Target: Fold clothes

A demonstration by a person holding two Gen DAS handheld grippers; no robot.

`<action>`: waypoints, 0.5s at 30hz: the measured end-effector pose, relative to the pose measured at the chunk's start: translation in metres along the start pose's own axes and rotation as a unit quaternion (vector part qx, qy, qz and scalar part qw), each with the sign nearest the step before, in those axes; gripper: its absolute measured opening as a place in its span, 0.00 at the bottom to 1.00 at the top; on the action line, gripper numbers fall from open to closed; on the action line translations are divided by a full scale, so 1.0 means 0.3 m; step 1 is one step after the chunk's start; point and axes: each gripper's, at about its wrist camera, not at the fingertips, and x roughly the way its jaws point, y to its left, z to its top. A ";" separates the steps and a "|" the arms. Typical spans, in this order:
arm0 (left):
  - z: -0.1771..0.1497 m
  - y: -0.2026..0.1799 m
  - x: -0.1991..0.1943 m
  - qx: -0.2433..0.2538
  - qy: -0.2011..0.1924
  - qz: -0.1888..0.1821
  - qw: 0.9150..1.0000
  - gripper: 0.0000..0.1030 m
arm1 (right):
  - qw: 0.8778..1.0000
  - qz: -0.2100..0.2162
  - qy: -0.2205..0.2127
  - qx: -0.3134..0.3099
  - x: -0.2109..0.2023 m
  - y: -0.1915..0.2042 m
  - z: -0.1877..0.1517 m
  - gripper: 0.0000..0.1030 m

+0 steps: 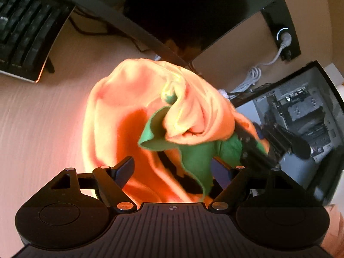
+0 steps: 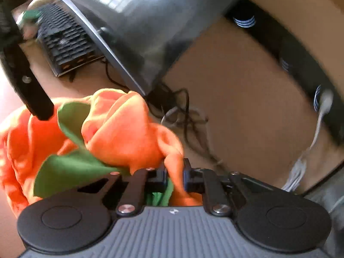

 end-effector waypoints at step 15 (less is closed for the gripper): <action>0.083 -0.199 0.172 0.090 -0.004 -0.046 0.995 0.88 | 0.994 0.091 0.036 0.039 -0.123 0.209 -0.140 0.20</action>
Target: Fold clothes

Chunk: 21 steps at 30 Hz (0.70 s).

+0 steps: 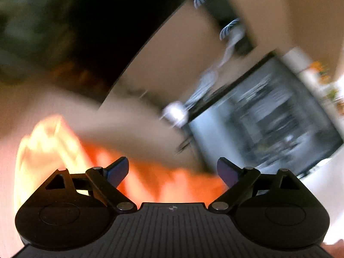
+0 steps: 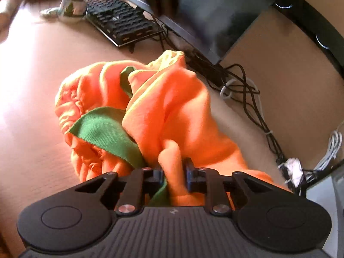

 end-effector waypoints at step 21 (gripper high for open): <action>-0.090 -0.066 -0.148 0.078 -0.029 0.021 0.996 0.91 | 0.920 0.033 0.052 0.386 0.086 -0.318 -0.199 1.00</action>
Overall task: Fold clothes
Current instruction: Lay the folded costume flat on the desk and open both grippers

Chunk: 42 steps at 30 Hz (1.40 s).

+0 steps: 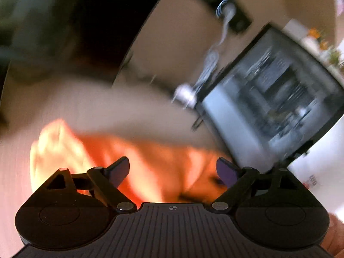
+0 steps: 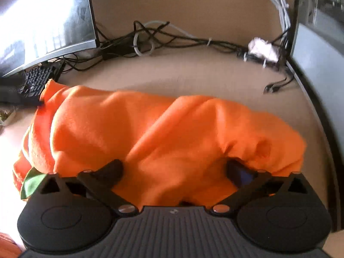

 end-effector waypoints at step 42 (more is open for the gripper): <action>-0.158 0.166 0.061 -0.083 0.066 0.058 0.993 0.91 | 0.990 -0.016 -0.052 0.129 -0.136 -0.003 0.026 1.00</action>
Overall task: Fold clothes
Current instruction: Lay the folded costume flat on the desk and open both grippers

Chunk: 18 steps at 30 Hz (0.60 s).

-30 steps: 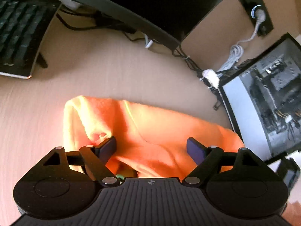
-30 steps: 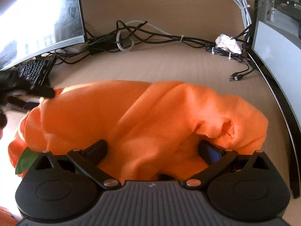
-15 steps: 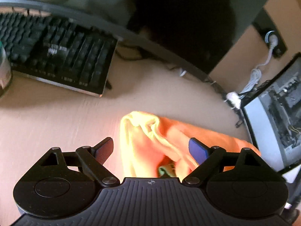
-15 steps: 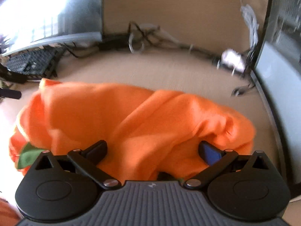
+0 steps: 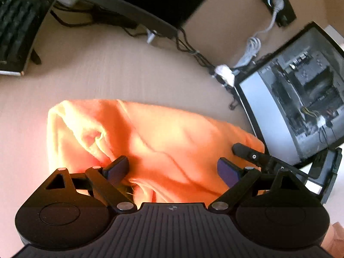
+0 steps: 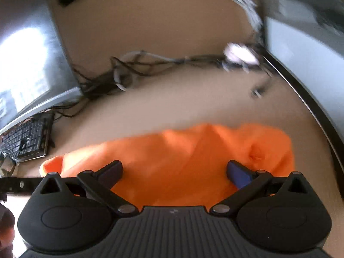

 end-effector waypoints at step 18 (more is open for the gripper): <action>-0.047 -0.099 -0.025 -0.012 -0.049 0.086 0.995 0.92 | 0.987 0.058 -0.024 -0.148 -0.079 -0.030 -0.093 1.00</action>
